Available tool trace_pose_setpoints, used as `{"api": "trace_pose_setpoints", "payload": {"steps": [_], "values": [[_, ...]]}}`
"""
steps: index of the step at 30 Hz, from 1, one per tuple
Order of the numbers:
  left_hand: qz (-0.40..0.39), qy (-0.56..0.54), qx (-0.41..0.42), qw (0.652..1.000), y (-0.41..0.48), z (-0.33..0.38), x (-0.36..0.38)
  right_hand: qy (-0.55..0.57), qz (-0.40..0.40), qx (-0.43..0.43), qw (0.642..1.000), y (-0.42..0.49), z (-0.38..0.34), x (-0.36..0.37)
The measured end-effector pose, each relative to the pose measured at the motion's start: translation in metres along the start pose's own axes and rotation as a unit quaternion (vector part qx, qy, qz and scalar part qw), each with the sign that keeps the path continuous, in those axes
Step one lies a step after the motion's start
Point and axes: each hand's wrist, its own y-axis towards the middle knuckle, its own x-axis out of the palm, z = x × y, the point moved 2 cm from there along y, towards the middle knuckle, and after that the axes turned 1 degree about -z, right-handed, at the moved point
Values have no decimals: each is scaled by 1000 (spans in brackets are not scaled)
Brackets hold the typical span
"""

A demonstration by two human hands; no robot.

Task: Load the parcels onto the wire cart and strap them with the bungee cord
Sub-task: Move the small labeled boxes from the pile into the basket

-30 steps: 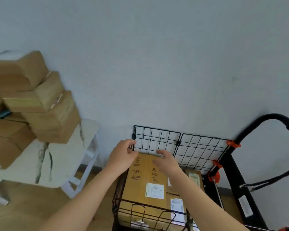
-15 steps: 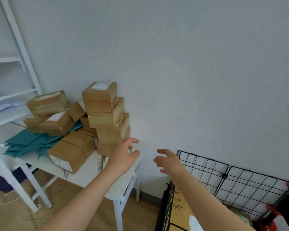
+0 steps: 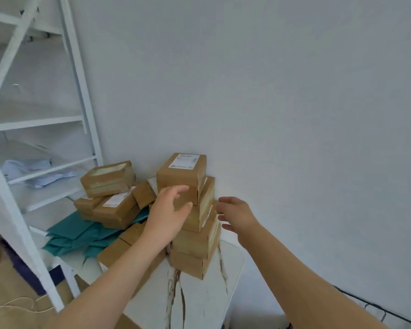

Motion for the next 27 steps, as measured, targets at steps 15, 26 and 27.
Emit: {"api": "trace_pose_setpoints", "payload": {"steps": [15,26,27], "values": [[0,-200,-185,962,138,-61,-24,51,68,17,996,100,-22,37],[-165,-376,-285,866,168,-111,-10,35,132,-11,991,127,-26,68],[-173,-379,-284,863,169,-112,-9,45,120,-7,992,128,-26,70]]}}
